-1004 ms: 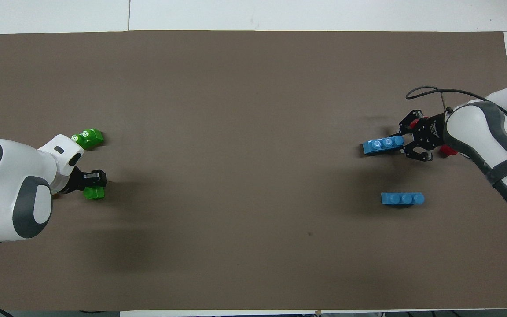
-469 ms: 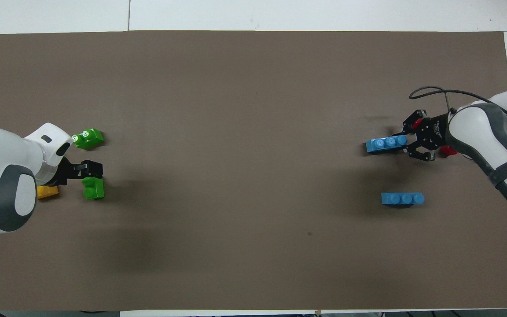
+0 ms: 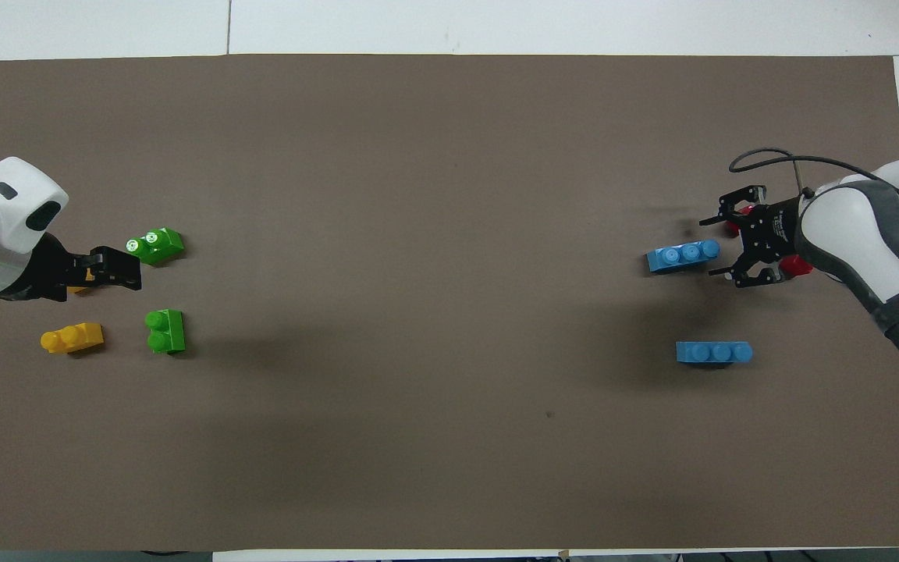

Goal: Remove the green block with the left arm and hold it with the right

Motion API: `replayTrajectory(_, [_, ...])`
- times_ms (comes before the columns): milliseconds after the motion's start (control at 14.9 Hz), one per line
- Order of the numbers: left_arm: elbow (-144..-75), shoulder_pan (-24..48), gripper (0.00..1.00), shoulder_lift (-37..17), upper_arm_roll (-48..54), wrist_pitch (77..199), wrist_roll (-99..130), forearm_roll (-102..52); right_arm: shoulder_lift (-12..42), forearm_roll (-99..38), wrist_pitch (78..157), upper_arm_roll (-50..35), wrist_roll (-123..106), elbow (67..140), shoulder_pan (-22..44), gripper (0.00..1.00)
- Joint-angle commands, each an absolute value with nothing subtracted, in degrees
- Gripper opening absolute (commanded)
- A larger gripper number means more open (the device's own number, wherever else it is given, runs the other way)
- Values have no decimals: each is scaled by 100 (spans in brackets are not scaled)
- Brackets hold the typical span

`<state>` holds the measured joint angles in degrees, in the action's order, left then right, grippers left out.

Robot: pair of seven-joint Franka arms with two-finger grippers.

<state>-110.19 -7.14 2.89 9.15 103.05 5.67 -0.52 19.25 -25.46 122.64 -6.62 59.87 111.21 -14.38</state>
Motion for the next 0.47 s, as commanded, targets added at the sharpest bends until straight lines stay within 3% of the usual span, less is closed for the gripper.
replayTrajectory(0, [-10784,-607,100,482,879,9862,580,-53,1451,-2443,11945,-712,6292,11057,-1468,93])
replayTrajectory(402, [-9959,-309,100,501,1168,9192,659,-316,1213,-1900,10970,-773,6338,9934,-1433,100])
